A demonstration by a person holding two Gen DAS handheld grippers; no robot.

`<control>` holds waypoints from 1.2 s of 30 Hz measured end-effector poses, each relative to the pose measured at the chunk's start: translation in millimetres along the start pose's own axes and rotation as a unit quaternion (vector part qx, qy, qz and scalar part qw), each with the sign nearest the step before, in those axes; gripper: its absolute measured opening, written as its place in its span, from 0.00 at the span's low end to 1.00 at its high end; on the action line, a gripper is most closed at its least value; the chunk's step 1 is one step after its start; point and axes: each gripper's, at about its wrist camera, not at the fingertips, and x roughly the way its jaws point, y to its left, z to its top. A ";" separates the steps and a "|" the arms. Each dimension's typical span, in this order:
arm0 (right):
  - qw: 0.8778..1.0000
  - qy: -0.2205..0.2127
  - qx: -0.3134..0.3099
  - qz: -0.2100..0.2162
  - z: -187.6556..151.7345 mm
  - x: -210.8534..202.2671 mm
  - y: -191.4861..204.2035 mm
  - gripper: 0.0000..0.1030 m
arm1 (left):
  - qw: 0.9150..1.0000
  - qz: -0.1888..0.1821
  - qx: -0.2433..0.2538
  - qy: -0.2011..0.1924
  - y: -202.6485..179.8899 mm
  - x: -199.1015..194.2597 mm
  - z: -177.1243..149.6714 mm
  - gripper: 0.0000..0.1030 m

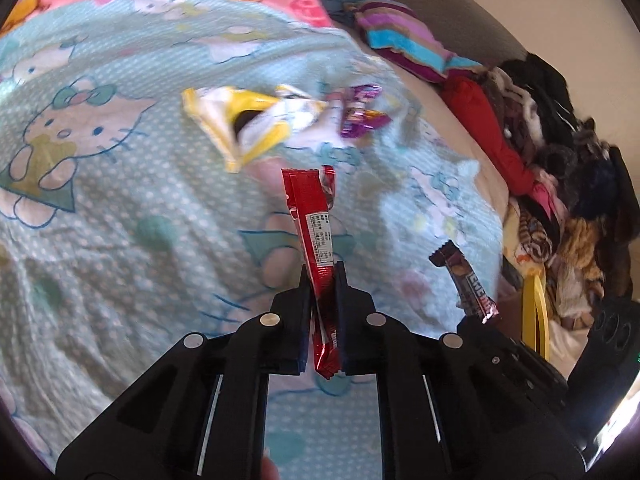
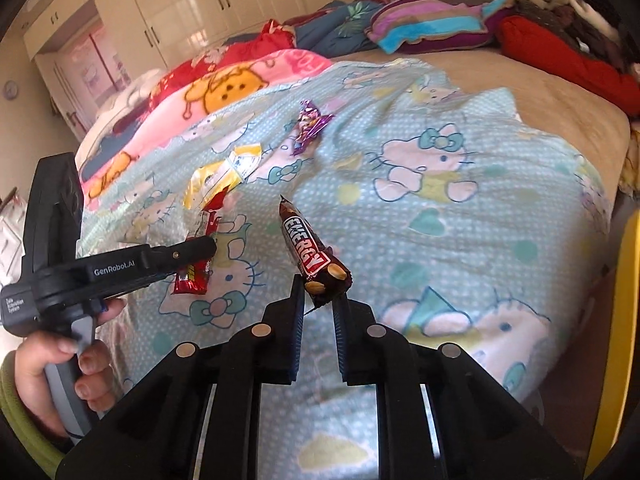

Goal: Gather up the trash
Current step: 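Grasp the red wrapper with the left gripper while the right grasps the chocolate bar, then carry the red wrapper and chocolate bar over the yellow bin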

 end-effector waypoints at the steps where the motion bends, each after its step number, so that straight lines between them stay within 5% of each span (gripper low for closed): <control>1: 1.000 -0.003 0.003 -0.001 -0.8 -2.7 -1.9 0.13 | 1.000 0.000 0.007 -0.001 -5.2 -0.6 -1.0 0.05; 13: 0.999 -0.031 0.023 -0.010 -6.3 -36.3 -24.0 0.13 | 0.996 -0.006 0.083 -0.026 -59.6 -16.9 -8.6 0.05; 36: 0.993 -0.094 0.064 -0.037 2.2 -100.0 -63.1 0.13 | 0.985 -0.055 0.156 -0.053 -129.3 -46.1 -21.8 0.05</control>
